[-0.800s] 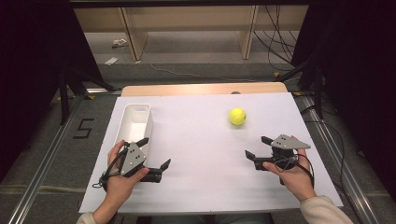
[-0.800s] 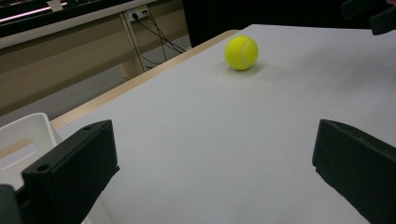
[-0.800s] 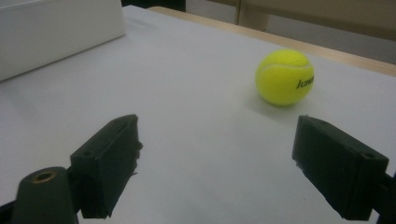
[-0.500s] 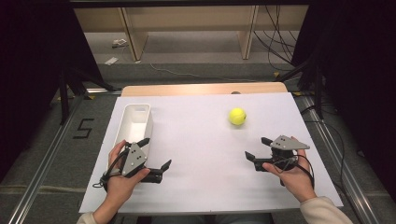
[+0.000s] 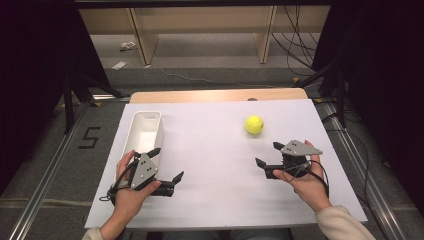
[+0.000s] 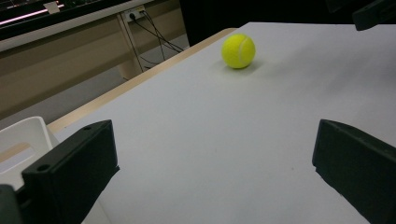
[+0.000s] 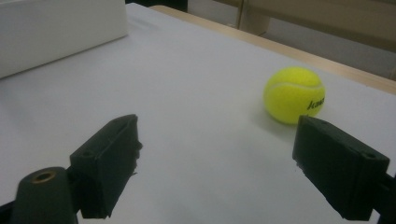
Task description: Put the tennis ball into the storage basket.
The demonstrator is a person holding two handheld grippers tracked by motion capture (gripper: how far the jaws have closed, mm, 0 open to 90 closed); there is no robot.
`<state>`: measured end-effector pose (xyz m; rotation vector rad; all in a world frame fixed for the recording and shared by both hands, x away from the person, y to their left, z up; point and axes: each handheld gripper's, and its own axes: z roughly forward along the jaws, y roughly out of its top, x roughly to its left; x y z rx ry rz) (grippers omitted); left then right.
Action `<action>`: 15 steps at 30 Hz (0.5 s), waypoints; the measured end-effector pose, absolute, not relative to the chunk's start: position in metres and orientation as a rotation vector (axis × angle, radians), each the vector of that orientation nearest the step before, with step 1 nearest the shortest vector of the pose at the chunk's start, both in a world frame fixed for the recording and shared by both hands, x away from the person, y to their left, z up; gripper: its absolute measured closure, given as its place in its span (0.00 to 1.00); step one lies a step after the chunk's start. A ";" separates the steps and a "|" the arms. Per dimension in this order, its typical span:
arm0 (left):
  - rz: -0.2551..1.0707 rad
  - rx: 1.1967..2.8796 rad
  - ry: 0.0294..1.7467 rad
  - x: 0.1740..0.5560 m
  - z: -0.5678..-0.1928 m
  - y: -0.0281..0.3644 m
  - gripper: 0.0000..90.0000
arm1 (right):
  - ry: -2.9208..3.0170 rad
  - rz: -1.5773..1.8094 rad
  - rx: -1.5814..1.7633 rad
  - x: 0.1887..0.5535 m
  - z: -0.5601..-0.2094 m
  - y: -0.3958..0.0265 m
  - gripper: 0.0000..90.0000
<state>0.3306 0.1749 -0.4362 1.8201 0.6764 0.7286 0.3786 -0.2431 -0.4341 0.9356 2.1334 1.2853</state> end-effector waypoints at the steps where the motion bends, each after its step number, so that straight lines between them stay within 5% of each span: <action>1: 0.728 1.819 0.678 0.331 -0.436 0.175 0.00 | 2.131 1.276 0.933 0.382 -0.433 -0.241 0.17; 15: 0.724 1.810 0.672 0.329 -0.434 0.174 0.00 | 2.057 1.192 1.020 0.433 -0.432 -0.234 0.17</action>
